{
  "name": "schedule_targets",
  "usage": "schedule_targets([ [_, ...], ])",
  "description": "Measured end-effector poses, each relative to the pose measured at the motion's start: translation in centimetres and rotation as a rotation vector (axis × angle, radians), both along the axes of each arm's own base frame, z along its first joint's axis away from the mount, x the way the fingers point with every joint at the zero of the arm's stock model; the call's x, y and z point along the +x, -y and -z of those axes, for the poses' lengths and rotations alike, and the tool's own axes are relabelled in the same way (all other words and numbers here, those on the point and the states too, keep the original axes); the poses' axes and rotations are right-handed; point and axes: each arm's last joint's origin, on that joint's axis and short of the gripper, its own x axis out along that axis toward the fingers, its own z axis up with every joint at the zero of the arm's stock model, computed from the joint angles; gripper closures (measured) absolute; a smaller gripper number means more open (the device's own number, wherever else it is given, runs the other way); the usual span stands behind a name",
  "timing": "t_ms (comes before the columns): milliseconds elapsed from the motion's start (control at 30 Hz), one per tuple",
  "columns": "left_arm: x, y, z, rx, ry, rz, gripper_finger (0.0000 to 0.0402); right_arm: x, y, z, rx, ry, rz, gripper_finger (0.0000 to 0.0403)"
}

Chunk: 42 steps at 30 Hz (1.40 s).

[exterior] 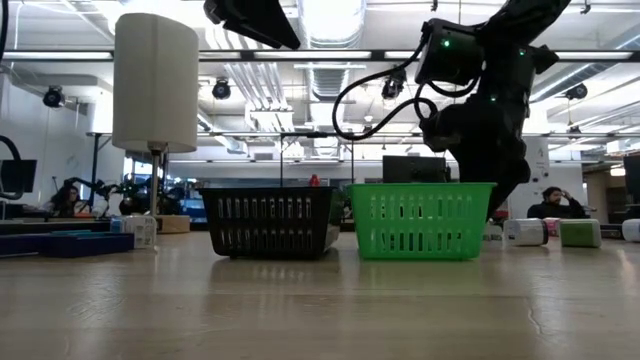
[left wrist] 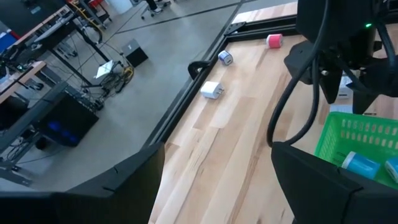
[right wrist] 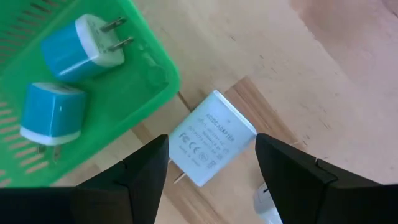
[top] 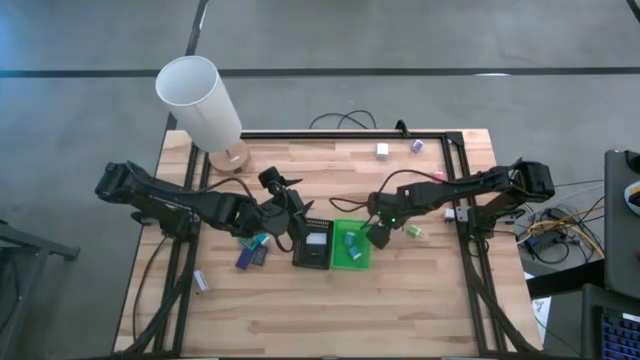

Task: Pick & Place Office items
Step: Put the bottom white charger adapter into the green basket

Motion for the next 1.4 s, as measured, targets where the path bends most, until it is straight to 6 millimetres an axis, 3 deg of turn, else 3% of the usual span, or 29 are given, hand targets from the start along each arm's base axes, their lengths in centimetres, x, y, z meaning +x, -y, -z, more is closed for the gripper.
schedule_targets([
  [600, -0.04, 0.0, 0.11, -0.011, -0.005, -0.001, 0.0099, -0.56, -0.05, 0.19, -0.137, -0.033, -0.508, 0.0163],
  [1067, -0.06, 0.01, 0.17, -0.013, -0.005, -0.001, 0.0099, -0.4, -0.1, 0.12, -0.139, -0.01, -0.563, 0.0084],
  [1400, -0.06, 0.02, 0.19, -0.015, -0.006, 0.001, 0.0099, -0.27, -0.1, 0.0, -0.157, 0.002, -0.617, 0.0084],
])
